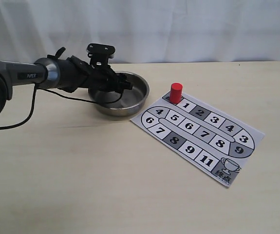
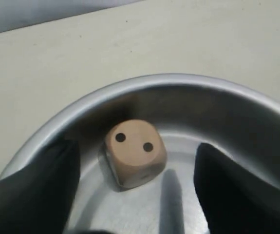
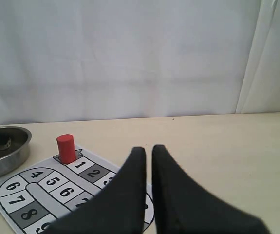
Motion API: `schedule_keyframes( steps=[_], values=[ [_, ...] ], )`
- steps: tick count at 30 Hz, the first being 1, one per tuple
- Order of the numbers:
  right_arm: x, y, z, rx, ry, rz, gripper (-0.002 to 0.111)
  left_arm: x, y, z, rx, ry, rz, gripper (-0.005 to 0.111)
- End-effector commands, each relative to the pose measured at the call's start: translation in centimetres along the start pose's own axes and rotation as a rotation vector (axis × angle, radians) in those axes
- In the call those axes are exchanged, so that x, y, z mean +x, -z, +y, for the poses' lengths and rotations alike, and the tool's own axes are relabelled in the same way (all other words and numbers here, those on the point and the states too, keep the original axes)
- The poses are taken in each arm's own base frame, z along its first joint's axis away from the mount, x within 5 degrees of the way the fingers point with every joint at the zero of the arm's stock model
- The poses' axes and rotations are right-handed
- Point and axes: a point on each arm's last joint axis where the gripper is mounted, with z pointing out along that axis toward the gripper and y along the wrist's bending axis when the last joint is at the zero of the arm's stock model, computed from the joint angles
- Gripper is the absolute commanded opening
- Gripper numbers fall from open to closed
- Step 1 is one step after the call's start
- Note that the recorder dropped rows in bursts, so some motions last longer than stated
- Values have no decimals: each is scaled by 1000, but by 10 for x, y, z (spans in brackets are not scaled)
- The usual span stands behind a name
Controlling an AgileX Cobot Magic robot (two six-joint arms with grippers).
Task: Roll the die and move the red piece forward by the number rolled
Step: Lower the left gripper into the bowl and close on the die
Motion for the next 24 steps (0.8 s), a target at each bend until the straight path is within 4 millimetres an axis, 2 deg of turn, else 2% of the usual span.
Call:
schedule_keyframes(
  steps=[1, 8, 19, 24],
  values=[
    [1, -3, -2, 0, -6, -1, 4, -2, -2, -6, -35, 8, -31, 64],
    [1, -3, -2, 0, -6, -1, 4, -7, -2, -22, -109, -39, -102, 61],
    [1, -3, -2, 0, -6, -1, 4, -6, -3, -23, -98, -34, -94, 59],
    [1, -3, -2, 0, -6, -1, 4, 4, -9, -21, -103, -33, -74, 59]
  ],
)
